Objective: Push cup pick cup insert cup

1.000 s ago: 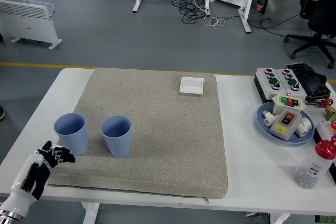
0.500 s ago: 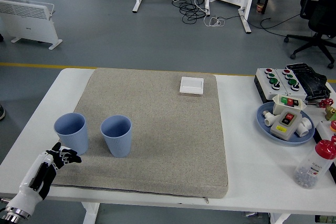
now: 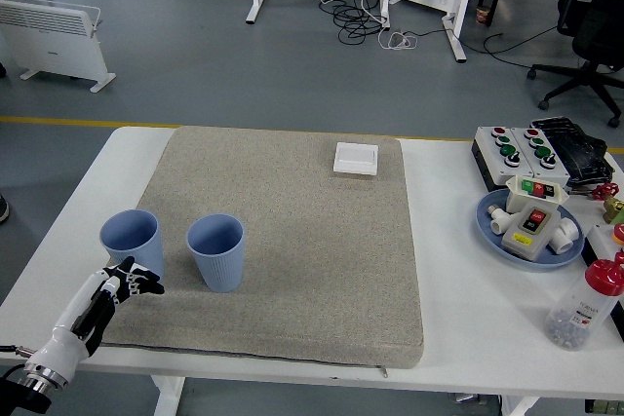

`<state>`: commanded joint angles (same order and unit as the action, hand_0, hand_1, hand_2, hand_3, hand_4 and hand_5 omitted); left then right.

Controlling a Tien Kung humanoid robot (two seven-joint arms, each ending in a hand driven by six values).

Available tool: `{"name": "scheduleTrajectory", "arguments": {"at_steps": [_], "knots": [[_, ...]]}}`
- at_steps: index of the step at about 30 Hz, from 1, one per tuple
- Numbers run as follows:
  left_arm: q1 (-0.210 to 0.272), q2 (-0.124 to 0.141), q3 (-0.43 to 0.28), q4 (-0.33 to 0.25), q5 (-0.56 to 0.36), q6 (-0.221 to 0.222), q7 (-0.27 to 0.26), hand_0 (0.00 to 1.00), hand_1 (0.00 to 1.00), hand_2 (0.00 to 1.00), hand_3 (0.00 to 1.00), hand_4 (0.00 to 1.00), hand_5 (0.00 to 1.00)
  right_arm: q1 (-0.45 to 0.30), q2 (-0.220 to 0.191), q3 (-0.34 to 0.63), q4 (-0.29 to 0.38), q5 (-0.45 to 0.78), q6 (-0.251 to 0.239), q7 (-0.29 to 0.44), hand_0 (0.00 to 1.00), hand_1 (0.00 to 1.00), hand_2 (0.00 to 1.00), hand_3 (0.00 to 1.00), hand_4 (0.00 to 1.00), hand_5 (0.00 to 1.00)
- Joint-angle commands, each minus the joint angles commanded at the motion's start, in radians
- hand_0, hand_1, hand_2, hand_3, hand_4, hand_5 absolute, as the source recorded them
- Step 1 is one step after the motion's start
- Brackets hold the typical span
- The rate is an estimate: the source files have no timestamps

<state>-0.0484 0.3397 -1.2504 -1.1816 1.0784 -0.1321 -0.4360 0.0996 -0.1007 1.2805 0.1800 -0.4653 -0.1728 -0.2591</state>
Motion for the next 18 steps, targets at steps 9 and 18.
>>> {"name": "scheduleTrajectory", "arguments": {"at_steps": [9,18], "knots": [[-0.028,0.009,0.006,0.032,0.033,0.002,0.018,0.583,0.505,0.482,0.462,0.551,0.998,0.0,0.001,-0.001,0.0,0.0,-0.001,-0.001,0.734,0.677,0.713,0.601,0.159,0.479],[-0.052,0.014,0.002,0.054,0.068,0.006,0.027,0.586,0.505,0.482,0.463,0.55,0.998,0.001,0.001,-0.001,0.0,0.0,-0.001,-0.002,0.734,0.676,0.712,0.601,0.159,0.479]]}}
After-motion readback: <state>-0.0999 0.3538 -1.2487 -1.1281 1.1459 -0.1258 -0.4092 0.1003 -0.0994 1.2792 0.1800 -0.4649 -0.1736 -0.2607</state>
